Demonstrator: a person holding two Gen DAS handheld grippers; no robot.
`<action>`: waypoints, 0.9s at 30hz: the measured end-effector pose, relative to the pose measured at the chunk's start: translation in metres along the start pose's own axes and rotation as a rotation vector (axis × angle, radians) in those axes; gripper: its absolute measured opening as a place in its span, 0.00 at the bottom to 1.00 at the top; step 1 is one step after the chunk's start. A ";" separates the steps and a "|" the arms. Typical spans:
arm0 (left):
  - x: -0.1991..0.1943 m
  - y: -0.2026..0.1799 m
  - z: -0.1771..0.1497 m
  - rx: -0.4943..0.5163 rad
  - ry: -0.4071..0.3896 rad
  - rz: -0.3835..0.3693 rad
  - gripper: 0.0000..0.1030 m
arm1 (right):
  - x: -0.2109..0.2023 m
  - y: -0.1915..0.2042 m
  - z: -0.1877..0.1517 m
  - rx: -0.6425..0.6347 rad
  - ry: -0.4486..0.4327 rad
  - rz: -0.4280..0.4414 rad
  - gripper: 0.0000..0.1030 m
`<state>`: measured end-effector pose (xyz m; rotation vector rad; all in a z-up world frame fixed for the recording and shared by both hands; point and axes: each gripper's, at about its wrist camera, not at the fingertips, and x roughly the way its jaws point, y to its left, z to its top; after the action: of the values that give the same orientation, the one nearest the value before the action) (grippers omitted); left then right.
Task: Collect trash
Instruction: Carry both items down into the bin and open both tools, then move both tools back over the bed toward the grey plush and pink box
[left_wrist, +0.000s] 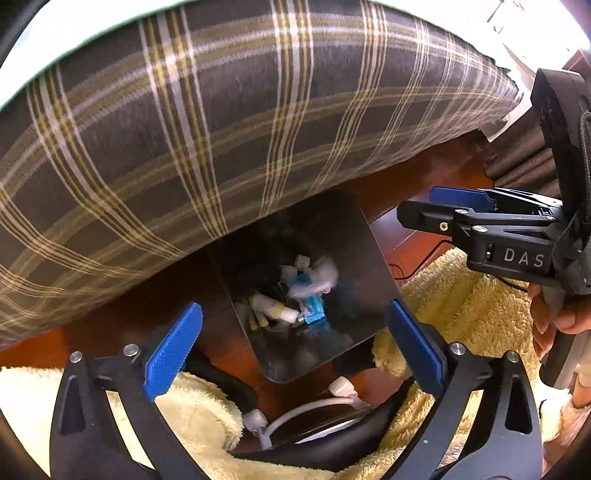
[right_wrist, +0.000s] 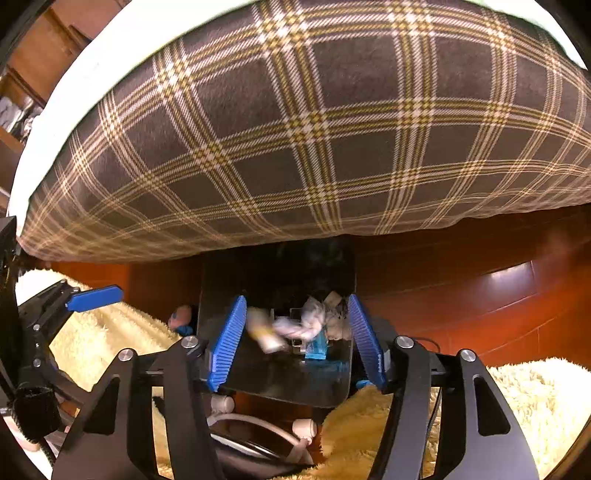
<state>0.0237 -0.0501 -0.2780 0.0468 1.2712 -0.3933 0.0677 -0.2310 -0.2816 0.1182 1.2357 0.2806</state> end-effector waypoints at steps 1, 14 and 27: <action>-0.003 0.000 0.000 0.002 -0.006 0.005 0.92 | -0.004 -0.001 0.001 0.001 -0.005 -0.001 0.61; -0.081 0.005 0.020 0.002 -0.176 0.070 0.92 | -0.097 -0.015 0.035 0.030 -0.227 -0.007 0.93; -0.131 0.030 0.077 -0.028 -0.300 0.113 0.92 | -0.148 0.001 0.090 -0.055 -0.376 -0.069 0.93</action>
<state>0.0726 -0.0066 -0.1376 0.0345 0.9730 -0.2731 0.1077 -0.2647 -0.1169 0.0766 0.8568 0.2203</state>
